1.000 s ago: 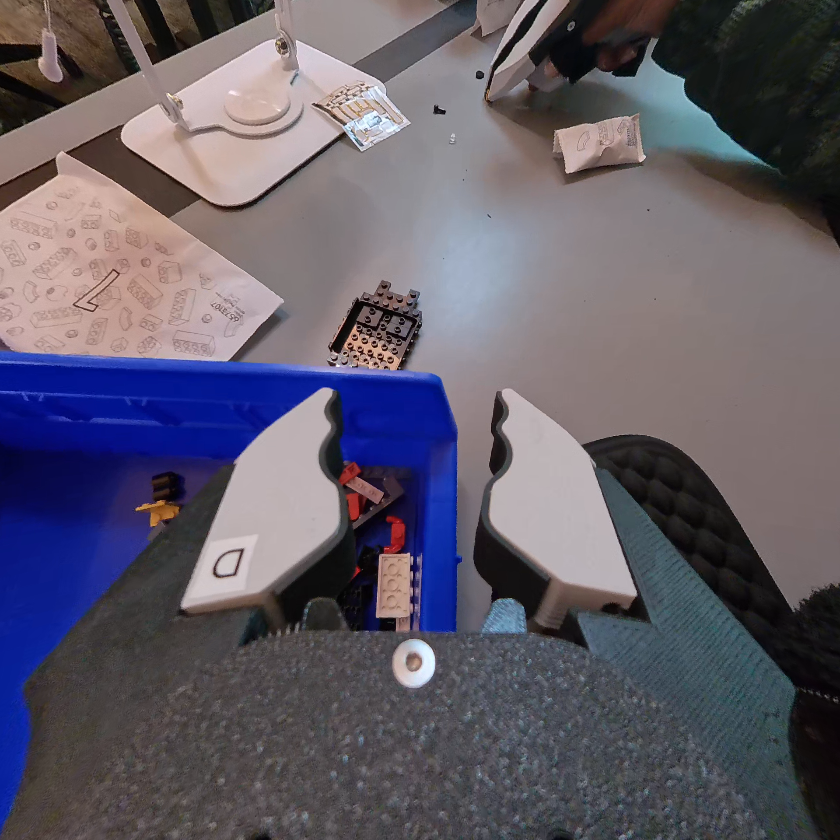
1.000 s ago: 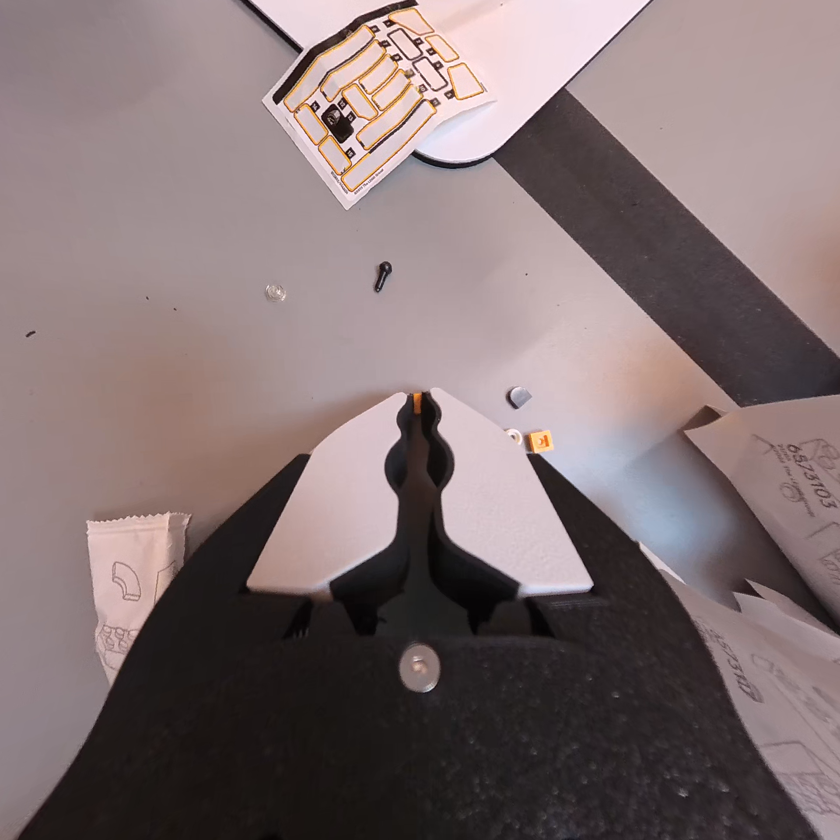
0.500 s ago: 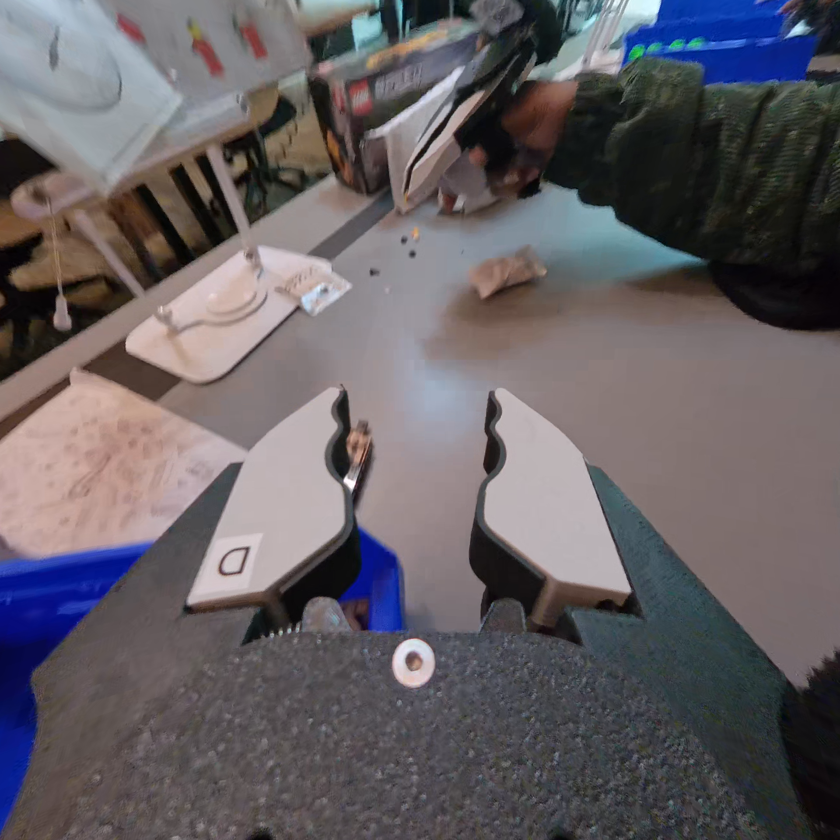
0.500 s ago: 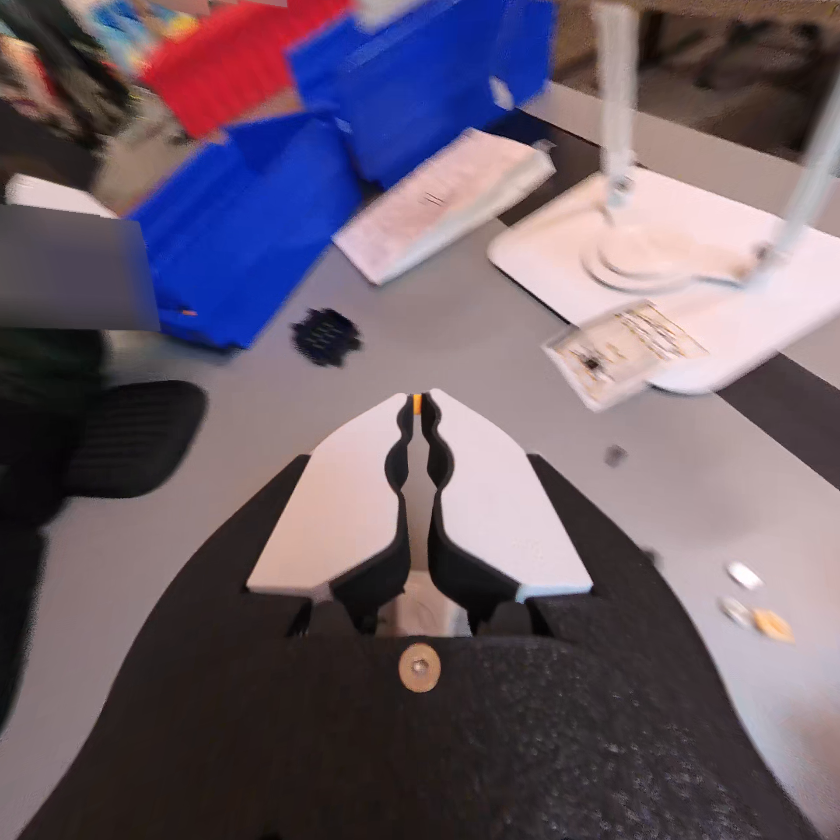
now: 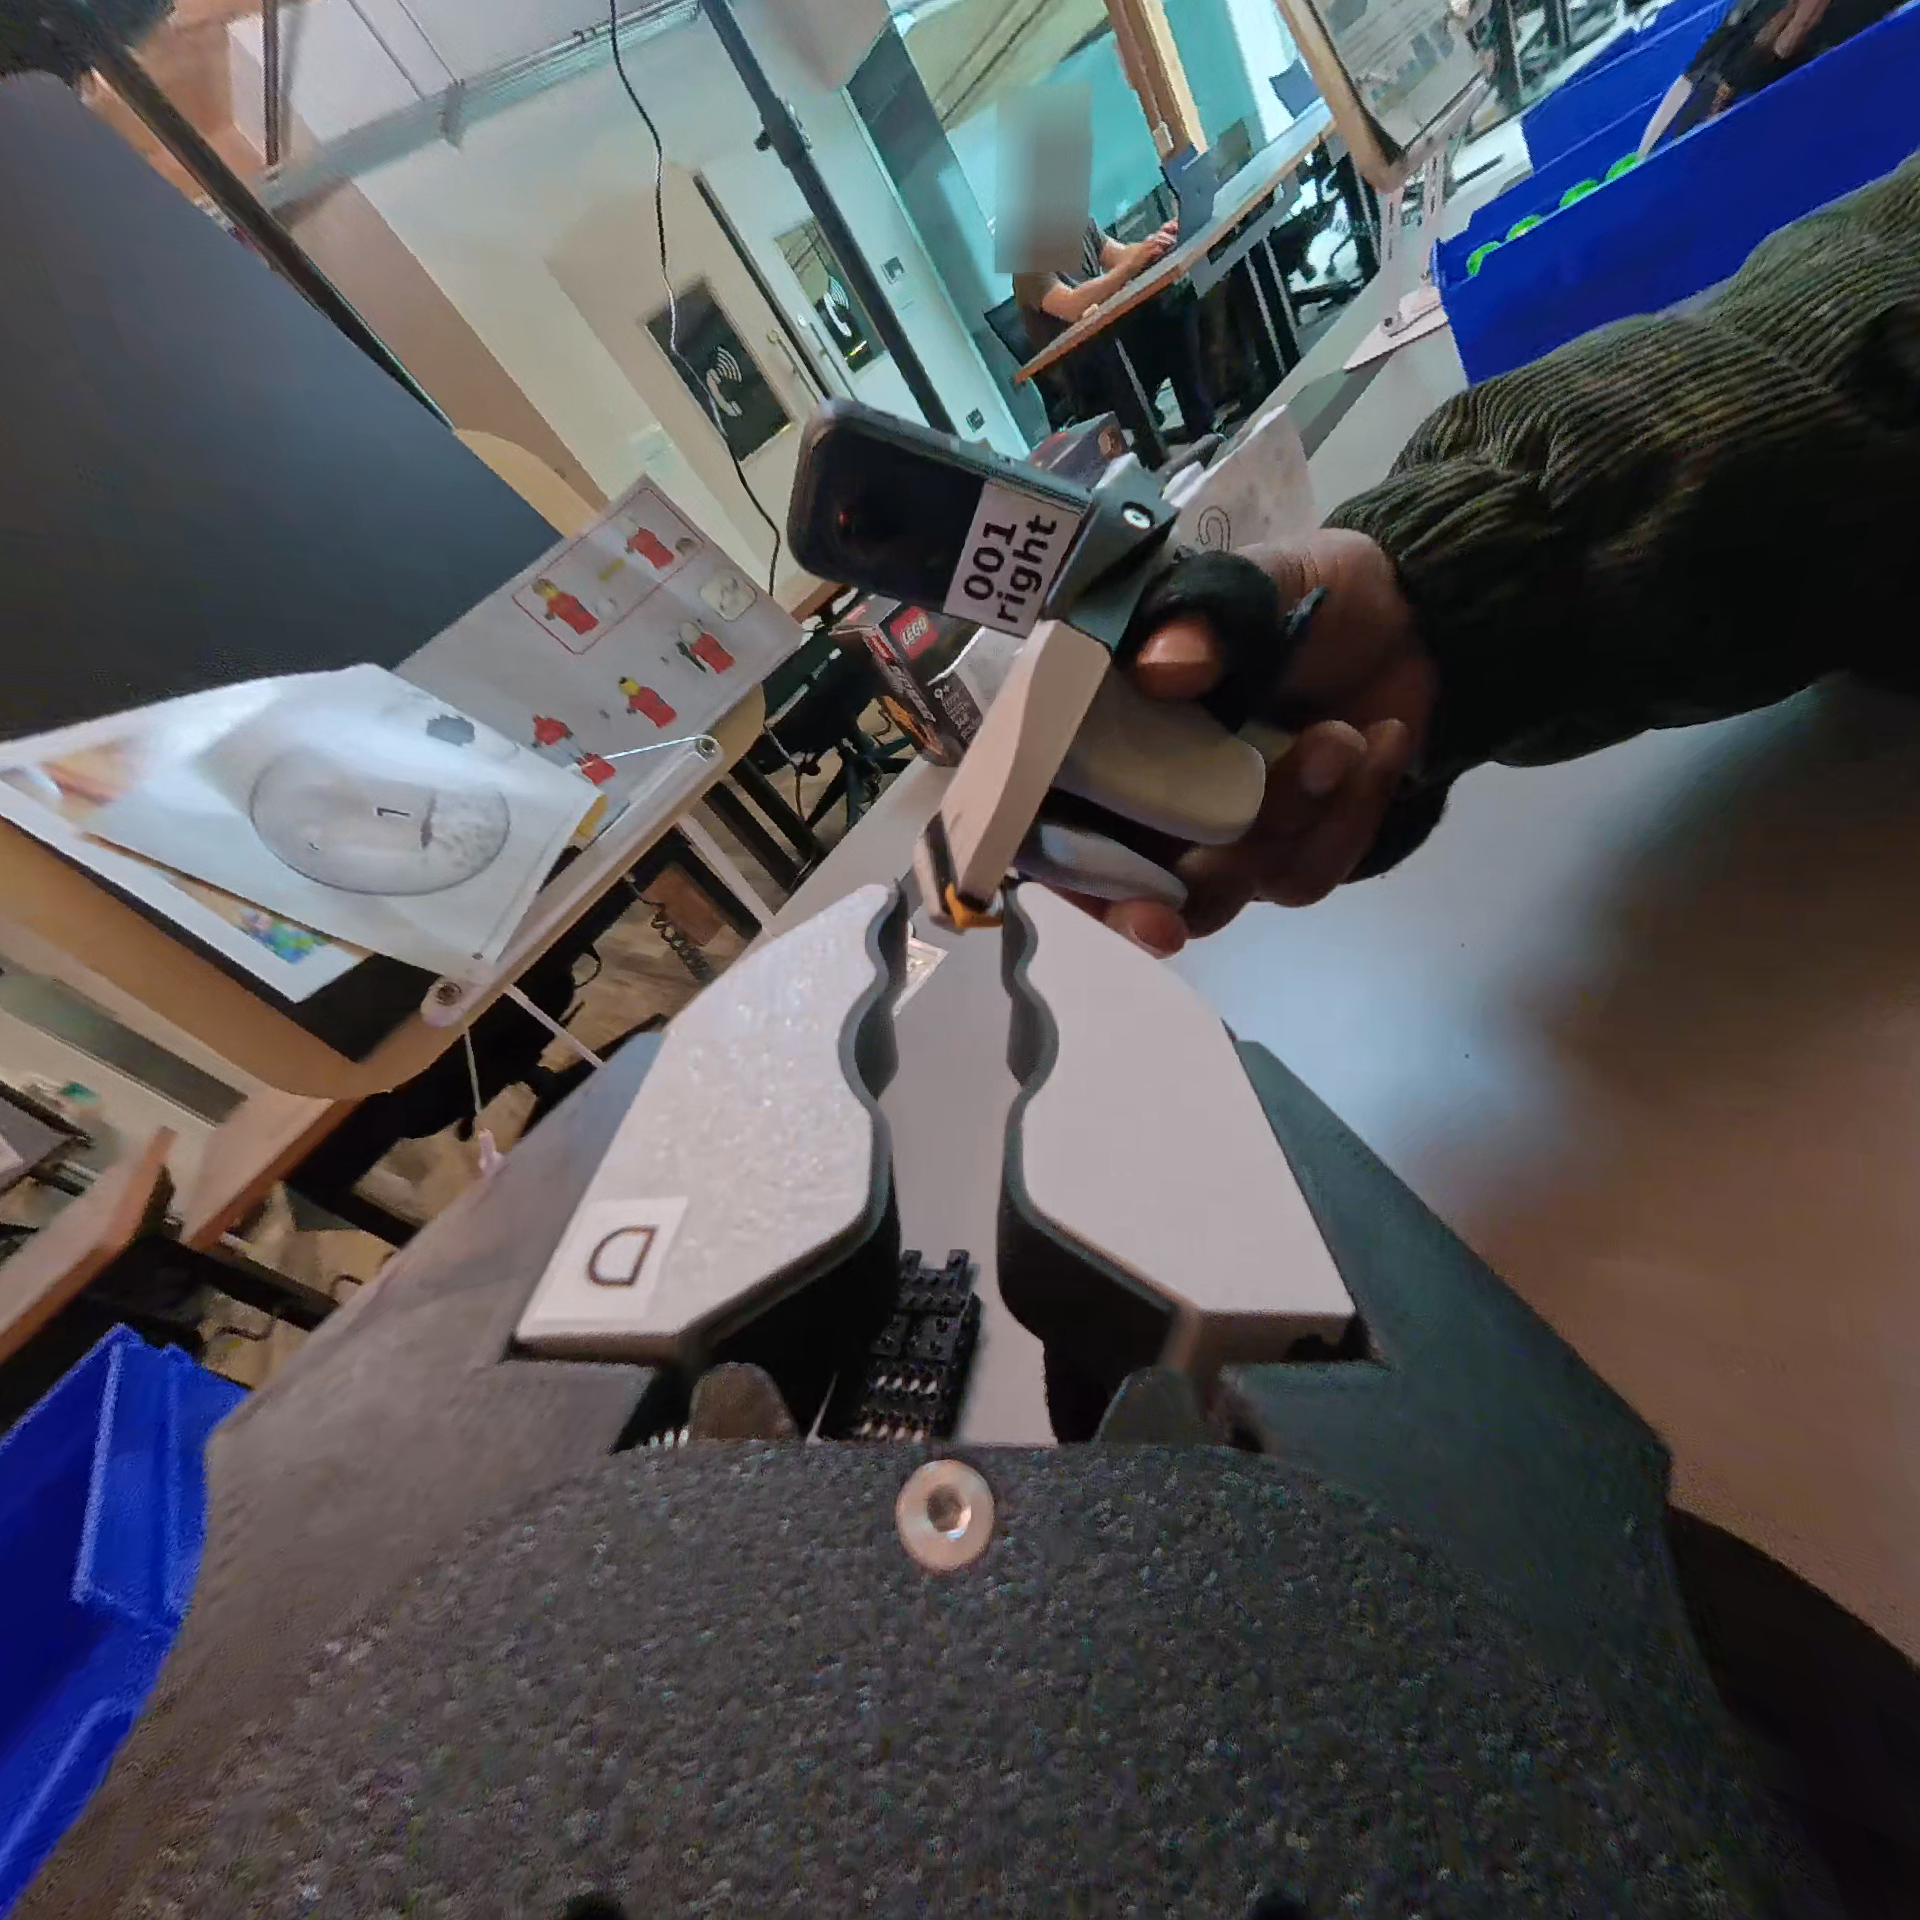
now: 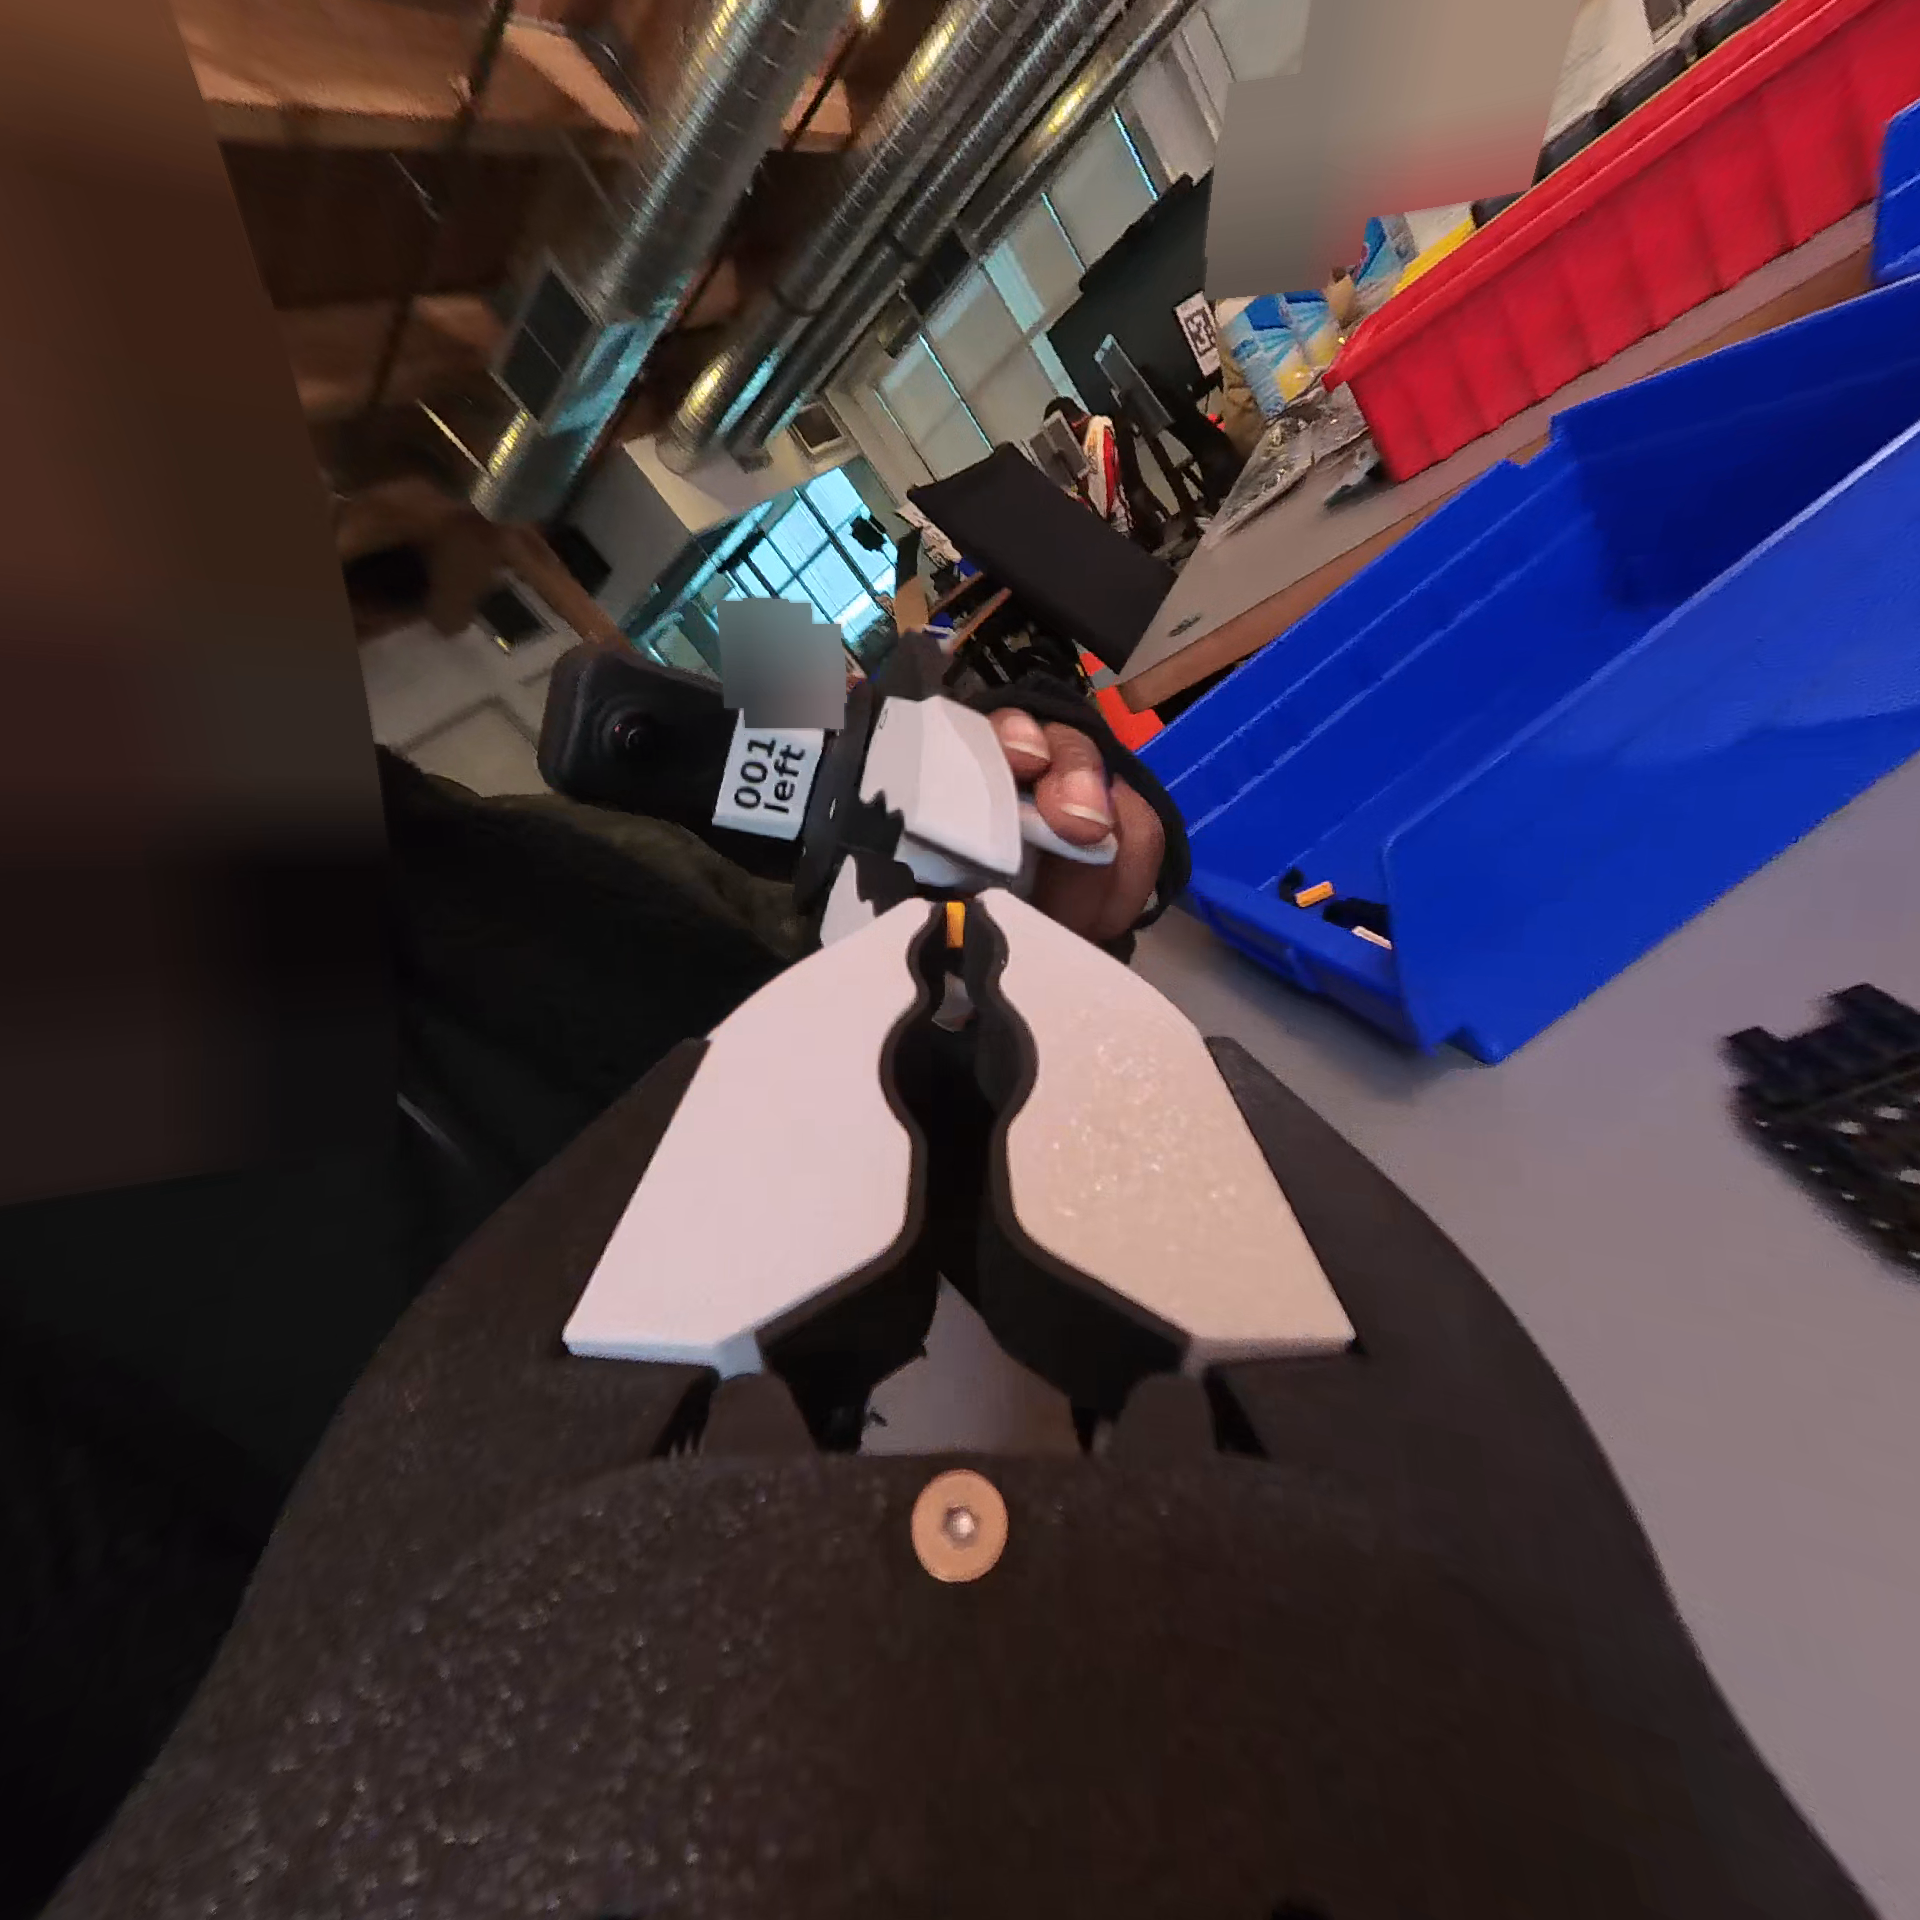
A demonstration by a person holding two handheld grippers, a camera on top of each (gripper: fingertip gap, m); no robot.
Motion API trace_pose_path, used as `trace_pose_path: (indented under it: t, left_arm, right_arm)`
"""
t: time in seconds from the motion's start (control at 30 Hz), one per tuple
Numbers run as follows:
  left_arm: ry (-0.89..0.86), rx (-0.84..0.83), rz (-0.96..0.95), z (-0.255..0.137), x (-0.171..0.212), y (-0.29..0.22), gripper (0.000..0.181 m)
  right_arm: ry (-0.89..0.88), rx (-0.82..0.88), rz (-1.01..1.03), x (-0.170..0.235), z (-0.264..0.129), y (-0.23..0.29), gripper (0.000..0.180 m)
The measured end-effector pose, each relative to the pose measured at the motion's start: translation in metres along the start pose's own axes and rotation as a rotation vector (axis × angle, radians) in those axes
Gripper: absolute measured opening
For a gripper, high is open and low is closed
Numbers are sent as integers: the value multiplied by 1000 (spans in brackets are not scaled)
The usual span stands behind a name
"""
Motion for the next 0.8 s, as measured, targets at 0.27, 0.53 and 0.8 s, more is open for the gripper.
trace_pose_path:
  t: [0.27,0.53,0.8]
  left_arm:
    - [59,-86,110,1,6,-1,7]
    - [297,-118,-223,-25,66,75,7]
    - [697,26,-666,-44,170,96,24]
  right_arm:
    - [3,-40,45,2,-4,-6,12]
    - [73,917,-99,-5,-171,-101,15]
    - [417,1316,191,98,-291,-172,24]
Point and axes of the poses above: each gripper's, where its closed fingertips meet, z out along the fingers, x out of its underside, y = z × x across the jaws, the point moved 2 cm from there along -z, back along the fingers, and after that the axes turned 15 degrees about y, right-handed, at the moved point
